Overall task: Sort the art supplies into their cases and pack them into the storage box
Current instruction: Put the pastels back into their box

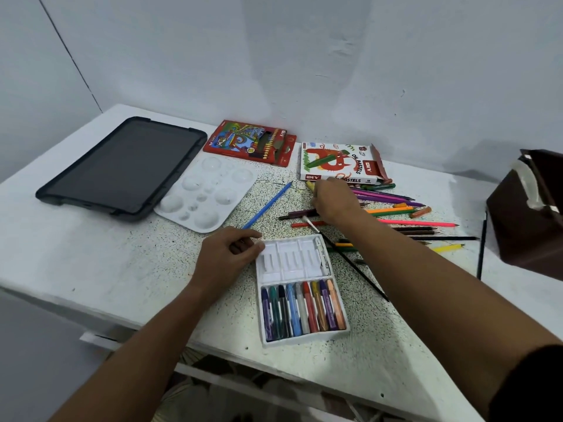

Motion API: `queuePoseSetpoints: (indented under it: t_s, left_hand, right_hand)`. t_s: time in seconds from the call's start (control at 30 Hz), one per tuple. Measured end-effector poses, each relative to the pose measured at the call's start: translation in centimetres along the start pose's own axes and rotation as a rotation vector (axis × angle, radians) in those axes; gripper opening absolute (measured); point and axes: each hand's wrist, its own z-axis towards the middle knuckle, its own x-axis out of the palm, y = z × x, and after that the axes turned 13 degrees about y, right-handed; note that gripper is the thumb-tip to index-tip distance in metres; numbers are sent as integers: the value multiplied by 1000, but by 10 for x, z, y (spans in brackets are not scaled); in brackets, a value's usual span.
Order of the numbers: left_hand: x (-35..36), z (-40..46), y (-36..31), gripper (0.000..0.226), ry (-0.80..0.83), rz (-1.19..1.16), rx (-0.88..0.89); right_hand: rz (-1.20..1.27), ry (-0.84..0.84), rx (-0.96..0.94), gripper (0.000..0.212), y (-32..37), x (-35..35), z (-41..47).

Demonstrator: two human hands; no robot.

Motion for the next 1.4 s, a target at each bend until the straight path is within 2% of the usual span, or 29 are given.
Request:
queuePoseSetpoints:
  t_s: [0.23,0.37,0.5,0.63,0.77,0.83,1.0,1.23,1.33,1.4]
  left_hand:
    - [0,0,-1,18,4,-3,-7]
    - [0,-2,-1,19,-3,-14,-11]
    - [1,-1,-2,18,-5,-13,-10]
    - [1,-1,-3,18,-13,3,-17]
    - [1,-2,-3,18,-10,-3,-15]
    - [1,-3,-4,17,-14,-4,-16]
    - [1,-3,-4,17,-14,-9,-19]
    - [1,-3,-4,18,-11,-33,-32]
    - [1,-2,-4,18,-8,-38,-34]
    - [1,-2,-2,18,-6,-46,-36]
  right_hand:
    - [77,-74,8,36,1,2,-6]
    - [-1,-55,-50,24,-6,-7,-11]
    - [46,-87,-304,20,-20,-24,-34]
    - [-90,-94,-618,17,-24,-25,-68]
    - [-180,-15,-777,31,-21,-10,-90]
    - [-200,14,-828,28,-21,-8,-96]
    - [-194,90,-841,34,-19,-5,-101]
    - [52,111,-653,30,-24,-10,-108]
    - [29,205,-630,38,-26,-9,-109]
    - [28,211,-614,41,-28,-6,-110]
